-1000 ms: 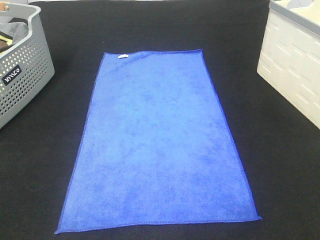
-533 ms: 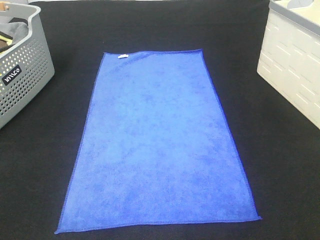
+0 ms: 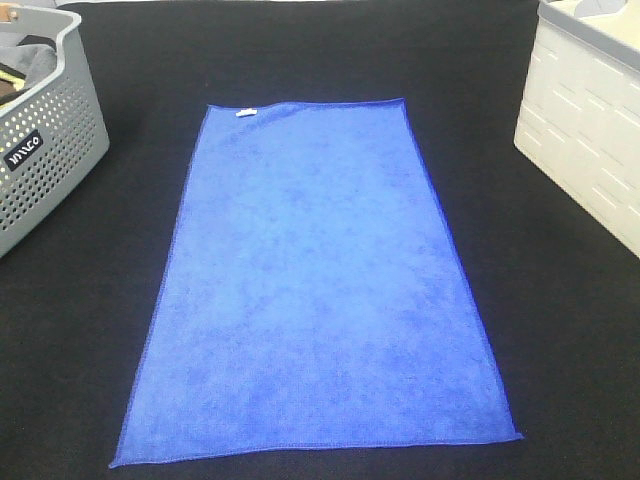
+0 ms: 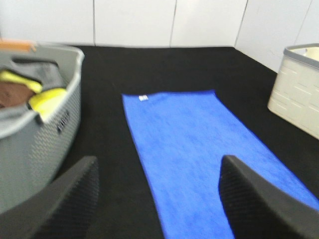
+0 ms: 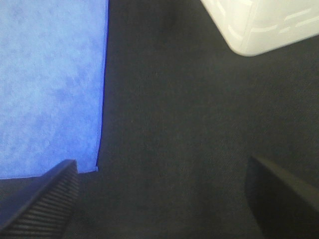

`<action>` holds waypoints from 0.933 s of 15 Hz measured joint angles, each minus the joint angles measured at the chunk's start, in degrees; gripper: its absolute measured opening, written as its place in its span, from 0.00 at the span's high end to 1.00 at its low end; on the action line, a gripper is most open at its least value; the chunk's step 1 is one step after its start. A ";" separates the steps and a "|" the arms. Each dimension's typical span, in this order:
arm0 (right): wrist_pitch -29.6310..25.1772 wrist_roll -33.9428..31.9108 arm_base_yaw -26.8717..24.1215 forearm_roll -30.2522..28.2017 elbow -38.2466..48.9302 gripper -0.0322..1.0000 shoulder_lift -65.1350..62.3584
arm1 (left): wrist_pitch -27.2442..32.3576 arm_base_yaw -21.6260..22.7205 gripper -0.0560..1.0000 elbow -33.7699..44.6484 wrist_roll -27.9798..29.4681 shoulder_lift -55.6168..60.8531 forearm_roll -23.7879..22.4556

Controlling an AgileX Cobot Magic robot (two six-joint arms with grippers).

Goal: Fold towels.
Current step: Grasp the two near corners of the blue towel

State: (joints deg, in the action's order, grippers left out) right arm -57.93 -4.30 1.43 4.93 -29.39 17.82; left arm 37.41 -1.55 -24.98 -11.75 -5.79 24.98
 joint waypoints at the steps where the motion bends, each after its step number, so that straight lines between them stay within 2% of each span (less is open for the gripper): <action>1: 1.09 -0.34 0.00 0.23 -0.23 0.15 4.41 | -0.57 0.00 0.33 0.74 0.00 -3.61 2.58; 4: 5.73 -0.34 0.00 2.35 -1.32 0.15 18.79 | -1.09 0.00 0.33 0.97 0.06 -21.43 11.63; 6: 8.37 -0.29 0.00 3.15 -1.38 0.15 27.04 | -1.26 0.00 0.33 0.97 -0.29 -32.60 15.87; 7: 8.37 -0.29 0.00 3.15 -1.38 0.15 27.04 | -1.26 0.00 0.33 0.97 -0.29 -32.60 15.87; 8: 9.57 0.52 0.00 3.67 -1.38 0.15 30.88 | -1.38 0.00 0.33 0.97 -1.43 -38.85 18.33; 11: 13.81 6.13 0.00 8.71 -1.38 0.15 42.51 | -1.49 0.00 0.33 0.97 -11.34 -55.12 26.53; 12: 16.39 10.60 0.00 13.24 -1.38 0.15 47.38 | -1.55 0.00 0.33 0.97 -18.45 -62.17 31.63; 14: 19.02 17.02 0.00 19.88 -1.38 0.15 53.06 | -1.72 0.00 0.33 0.97 -27.04 -70.47 39.02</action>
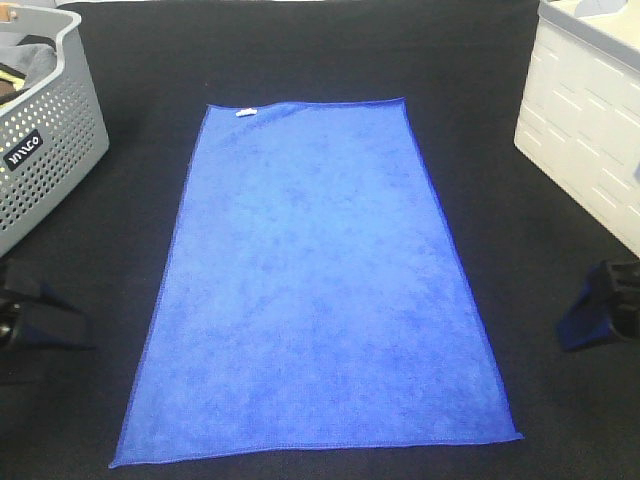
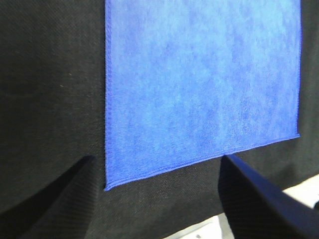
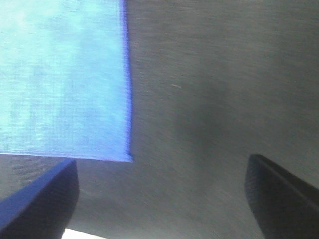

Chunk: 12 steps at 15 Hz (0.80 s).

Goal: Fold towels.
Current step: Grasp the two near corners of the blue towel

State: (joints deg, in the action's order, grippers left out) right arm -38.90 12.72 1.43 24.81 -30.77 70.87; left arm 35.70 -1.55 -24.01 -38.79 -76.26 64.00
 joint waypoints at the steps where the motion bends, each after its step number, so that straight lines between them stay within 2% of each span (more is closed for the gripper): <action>1: 0.92 3.32 0.00 3.38 0.00 0.15 2.46 | -0.06 0.00 0.33 -0.06 -4.18 -3.32 3.72; 2: 2.12 8.82 0.00 9.22 0.00 0.15 6.19 | -0.11 0.00 0.33 -0.06 -10.20 -8.25 9.22; 5: 4.53 17.36 0.00 20.11 0.00 0.16 13.81 | -0.23 0.00 0.33 -0.17 -18.79 -15.13 15.87; 7: 6.25 23.38 1.03 25.32 -0.06 0.20 19.65 | -2.35 0.00 0.33 -0.17 -21.31 -18.16 17.42; 8: 6.25 23.38 1.03 25.32 -0.06 0.20 19.65 | -2.35 0.00 0.33 -0.17 -21.31 -18.16 17.42; 12: 13.01 24.92 10.66 28.53 -0.11 0.22 26.01 | -4.47 0.00 0.33 -0.17 -23.09 -20.74 18.74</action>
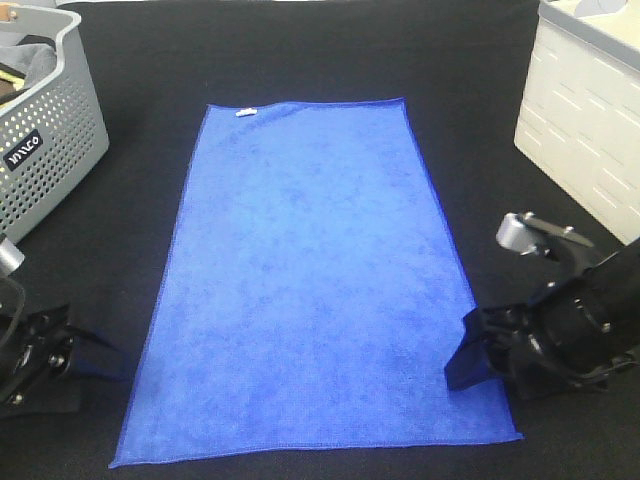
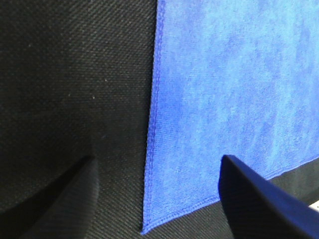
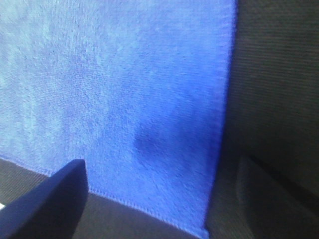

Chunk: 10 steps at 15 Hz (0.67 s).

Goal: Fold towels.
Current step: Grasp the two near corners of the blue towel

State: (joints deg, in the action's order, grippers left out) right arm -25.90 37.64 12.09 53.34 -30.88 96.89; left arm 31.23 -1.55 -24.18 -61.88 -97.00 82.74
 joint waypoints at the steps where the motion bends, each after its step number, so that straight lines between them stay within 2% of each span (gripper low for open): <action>1: 1.09 0.00 0.97 1.43 -0.06 0.23 0.46 | -0.11 0.00 0.33 0.00 -1.49 -1.09 0.74; 4: 2.01 0.00 1.38 3.38 -0.57 0.27 1.95 | 0.34 0.00 0.33 -0.06 -4.24 -4.07 3.61; 5: 2.23 0.29 1.38 4.07 -0.69 0.32 2.69 | 1.89 -0.46 0.33 -0.69 -6.07 -5.56 5.67; 7: 2.46 2.35 1.38 6.47 -0.74 0.41 3.21 | 2.92 -3.72 0.33 -2.58 -6.99 -7.56 7.96; 8: 2.46 2.35 1.38 6.47 -0.74 0.41 3.21 | 2.92 -3.72 0.33 -2.58 -6.99 -7.56 7.96; 9: 2.46 4.35 1.38 8.14 -0.74 0.46 3.55 | 2.92 -5.79 0.35 -3.72 -6.93 -8.54 8.82; 10: 2.64 6.59 1.38 10.77 -0.74 0.53 3.95 | 2.75 -7.45 0.41 -4.70 -6.76 -9.57 10.20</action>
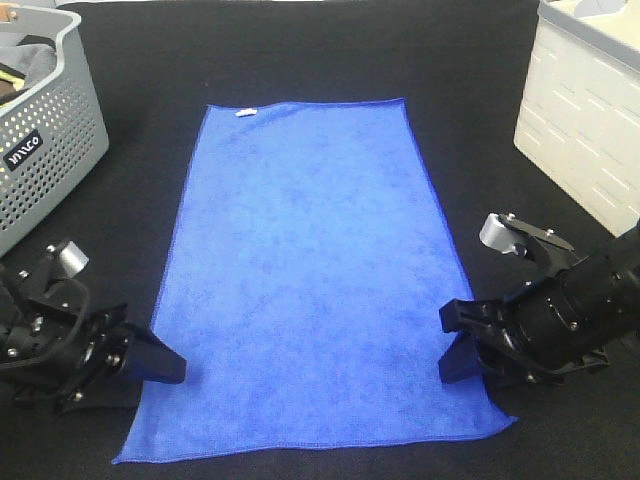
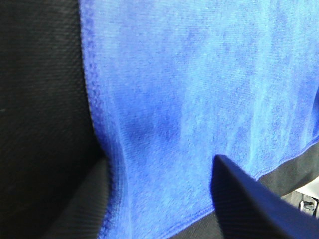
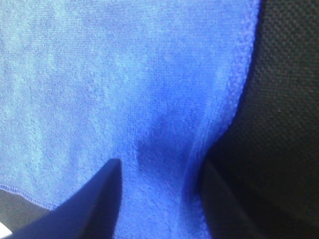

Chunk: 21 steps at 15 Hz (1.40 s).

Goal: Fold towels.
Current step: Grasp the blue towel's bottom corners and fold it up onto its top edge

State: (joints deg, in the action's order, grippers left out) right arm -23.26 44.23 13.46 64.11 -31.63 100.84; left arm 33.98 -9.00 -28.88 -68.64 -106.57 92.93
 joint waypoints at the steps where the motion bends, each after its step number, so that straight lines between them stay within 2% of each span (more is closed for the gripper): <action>1: 0.11 0.86 0.00 0.97 0.00 0.58 0.34 | -0.69 -0.40 0.50 -0.11 0.06 -0.46 0.86; 3: 1.20 1.26 0.06 1.32 0.06 0.77 0.69 | -2.58 -0.74 0.74 -0.11 0.11 -0.92 1.26; 4: 1.43 1.32 0.06 1.38 0.11 0.94 1.03 | -2.98 -0.86 0.91 -0.11 0.00 -1.09 1.32; 5: 1.49 1.20 0.06 1.38 0.11 0.97 1.09 | -2.98 -0.86 0.94 -0.11 -0.06 -1.09 1.32; 9: 0.00 0.46 0.06 1.43 0.17 0.97 0.92 | -1.72 -0.86 0.95 -0.11 -0.06 -0.92 0.63; 10: -0.74 0.29 0.06 1.43 0.17 0.97 0.00 | -1.32 -0.86 0.95 -0.11 0.52 0.06 -0.86; 11: -1.66 -0.06 0.11 1.20 0.17 0.97 -1.95 | -1.32 -0.86 0.95 -0.11 2.35 1.49 -3.21; 12: -1.83 -1.32 0.23 0.23 0.17 0.97 -3.04 | -1.38 -0.86 0.95 -0.06 6.59 3.90 -8.25; 16: -5.73 -7.91 0.23 -7.45 0.23 0.97 -5.73 | -1.20 -0.86 0.95 -0.06 18.33 9.17 -21.77; 19: -9.11 -8.77 0.23 -8.65 1.03 0.97 -7.91 | 2.18 -0.86 0.95 0.11 24.52 12.38 -29.62; 20: -9.97 -8.82 0.23 -8.77 2.98 0.97 -9.57 | 3.50 -0.86 0.95 0.23 25.90 13.24 -31.51; 21: -9.97 -8.82 0.23 -8.77 2.98 0.97 -9.57 | 3.50 -0.86 0.95 0.23 25.90 13.24 -31.51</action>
State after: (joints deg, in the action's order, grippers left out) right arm -33.23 35.41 13.69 55.35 -28.65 91.27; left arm 37.47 -9.85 -28.65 -42.74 -93.33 61.42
